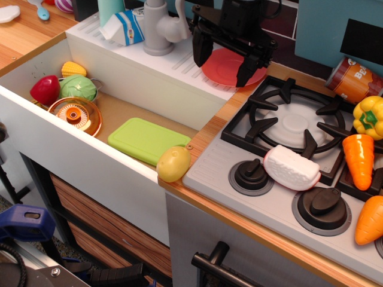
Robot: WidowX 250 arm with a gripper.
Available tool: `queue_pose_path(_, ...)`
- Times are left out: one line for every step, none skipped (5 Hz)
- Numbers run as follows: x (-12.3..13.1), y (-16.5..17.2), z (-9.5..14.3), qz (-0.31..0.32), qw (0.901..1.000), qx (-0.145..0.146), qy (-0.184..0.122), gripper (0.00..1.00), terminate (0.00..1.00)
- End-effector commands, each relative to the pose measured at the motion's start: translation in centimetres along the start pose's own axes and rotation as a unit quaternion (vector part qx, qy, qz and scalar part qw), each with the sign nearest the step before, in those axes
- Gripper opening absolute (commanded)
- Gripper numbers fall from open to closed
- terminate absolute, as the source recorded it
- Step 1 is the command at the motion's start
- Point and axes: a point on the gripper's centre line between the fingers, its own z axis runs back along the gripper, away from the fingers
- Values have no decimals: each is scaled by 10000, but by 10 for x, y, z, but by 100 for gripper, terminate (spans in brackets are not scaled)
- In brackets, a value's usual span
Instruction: Put potato on plate
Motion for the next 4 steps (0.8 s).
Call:
queue_pose_path(-31, 16, 42, 420, 9986, 256, -178, 100, 0)
queue_pose_path(-58, 21, 32, 540, 9985, -5, 72, 100, 0)
queue_pose_path(-72, 19, 5, 581, 9983, -8, 40, 100, 0)
queue_pose_path(-80, 18, -17, 771, 9969, -69, 98, 100, 0)
